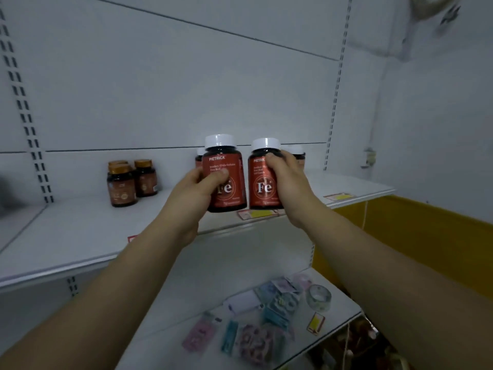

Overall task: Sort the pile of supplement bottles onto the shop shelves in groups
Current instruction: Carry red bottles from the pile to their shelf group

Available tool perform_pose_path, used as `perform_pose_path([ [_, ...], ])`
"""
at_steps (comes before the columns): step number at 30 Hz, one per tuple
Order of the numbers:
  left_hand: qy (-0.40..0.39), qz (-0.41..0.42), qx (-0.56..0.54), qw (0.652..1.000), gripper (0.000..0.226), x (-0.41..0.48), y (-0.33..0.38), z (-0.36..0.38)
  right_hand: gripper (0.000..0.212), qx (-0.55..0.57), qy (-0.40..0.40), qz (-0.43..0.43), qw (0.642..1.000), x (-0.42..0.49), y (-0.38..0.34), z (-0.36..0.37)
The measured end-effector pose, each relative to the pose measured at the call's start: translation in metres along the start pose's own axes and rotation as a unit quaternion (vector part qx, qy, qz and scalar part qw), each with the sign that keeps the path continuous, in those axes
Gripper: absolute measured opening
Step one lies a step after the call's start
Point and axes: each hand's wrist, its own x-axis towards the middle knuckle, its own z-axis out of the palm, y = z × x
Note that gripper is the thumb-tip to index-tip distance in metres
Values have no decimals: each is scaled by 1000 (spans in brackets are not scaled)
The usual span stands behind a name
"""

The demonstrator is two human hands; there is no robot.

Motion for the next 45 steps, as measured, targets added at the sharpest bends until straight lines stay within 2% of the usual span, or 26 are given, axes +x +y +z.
perform_pose_path([
  [3,24,-8,47,999,26,13,-5,12,31,22,-56,9,998,30,13,-12],
  [7,81,-36,77,993,40,31,-13,28,49,21,-136,7,991,66,27,-30],
  [13,142,-78,116,980,52,51,-25,37,44,-14,-198,-10,980,112,49,-38],
  [17,135,-73,224,962,76,64,-28,40,65,-62,-215,1,975,133,72,-38],
  [20,109,-48,335,935,92,75,-28,39,87,-145,-235,-52,960,145,81,-39],
  [23,90,-9,427,900,101,92,-25,34,84,-219,-246,-117,937,160,84,-33],
  [26,84,6,514,853,95,111,-26,27,79,-247,-250,-130,927,172,89,-24],
  [28,88,-1,530,843,86,124,-31,22,81,-258,-257,-132,922,179,93,-18],
  [32,90,7,536,839,89,141,-42,15,84,-263,-263,-130,919,189,99,-8],
  [36,102,11,509,854,92,154,-51,7,84,-266,-253,-134,921,195,106,-1],
  [42,96,12,502,860,94,162,-57,3,86,-282,-229,-131,922,199,111,5],
  [45,83,-1,521,850,98,162,-51,6,85,-293,-229,-129,919,199,108,5],
])
